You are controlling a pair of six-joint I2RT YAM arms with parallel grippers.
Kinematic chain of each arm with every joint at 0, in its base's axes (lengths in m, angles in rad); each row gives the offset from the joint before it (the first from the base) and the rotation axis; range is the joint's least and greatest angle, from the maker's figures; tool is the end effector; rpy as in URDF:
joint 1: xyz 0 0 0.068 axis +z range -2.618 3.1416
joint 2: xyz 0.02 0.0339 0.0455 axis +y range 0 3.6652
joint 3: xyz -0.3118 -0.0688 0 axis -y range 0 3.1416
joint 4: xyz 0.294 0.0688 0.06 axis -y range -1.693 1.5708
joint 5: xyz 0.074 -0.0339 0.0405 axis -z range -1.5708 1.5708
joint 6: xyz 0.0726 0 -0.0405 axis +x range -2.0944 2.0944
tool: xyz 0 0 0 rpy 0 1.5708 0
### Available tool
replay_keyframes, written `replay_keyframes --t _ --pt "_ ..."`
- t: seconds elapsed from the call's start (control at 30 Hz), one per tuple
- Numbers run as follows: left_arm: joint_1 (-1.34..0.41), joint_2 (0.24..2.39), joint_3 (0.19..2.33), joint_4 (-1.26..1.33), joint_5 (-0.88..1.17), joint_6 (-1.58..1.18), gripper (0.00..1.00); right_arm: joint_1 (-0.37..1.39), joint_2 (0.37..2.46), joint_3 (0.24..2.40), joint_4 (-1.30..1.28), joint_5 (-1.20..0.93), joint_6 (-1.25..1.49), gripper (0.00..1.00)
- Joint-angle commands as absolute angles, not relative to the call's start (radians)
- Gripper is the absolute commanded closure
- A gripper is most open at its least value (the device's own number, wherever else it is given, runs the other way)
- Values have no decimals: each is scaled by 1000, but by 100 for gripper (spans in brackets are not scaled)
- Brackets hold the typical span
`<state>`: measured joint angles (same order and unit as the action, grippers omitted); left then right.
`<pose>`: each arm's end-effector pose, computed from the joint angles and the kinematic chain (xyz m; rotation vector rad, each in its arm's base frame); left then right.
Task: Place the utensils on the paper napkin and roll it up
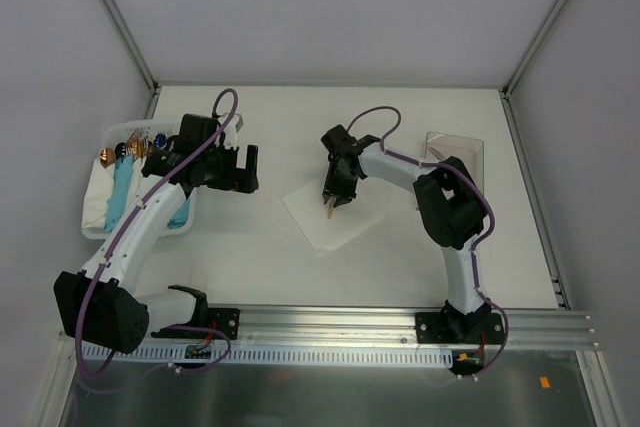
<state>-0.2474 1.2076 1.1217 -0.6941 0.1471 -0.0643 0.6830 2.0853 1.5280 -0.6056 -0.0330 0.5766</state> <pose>0.2989 -0.0865 0.3370 0.2883 2.3459 -0.3250 0.3963 0.3255 0.1458 -0.1588 2.8021 0.3793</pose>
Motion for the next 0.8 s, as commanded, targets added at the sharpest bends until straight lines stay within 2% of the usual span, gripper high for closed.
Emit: replay_keyframes --t 0.0,0.1,0.77 --pt "-244 1201 1157 -701 133 -78 1 686 2106 1525 -611 -37 577 64" --pt "-244 1203 1157 -703 132 -77 1 686 2099 1509 -611 -44 557 60" --pt "-242 1209 1163 -704 150 -74 1 617 2080 1477 -698 -130 207 57"
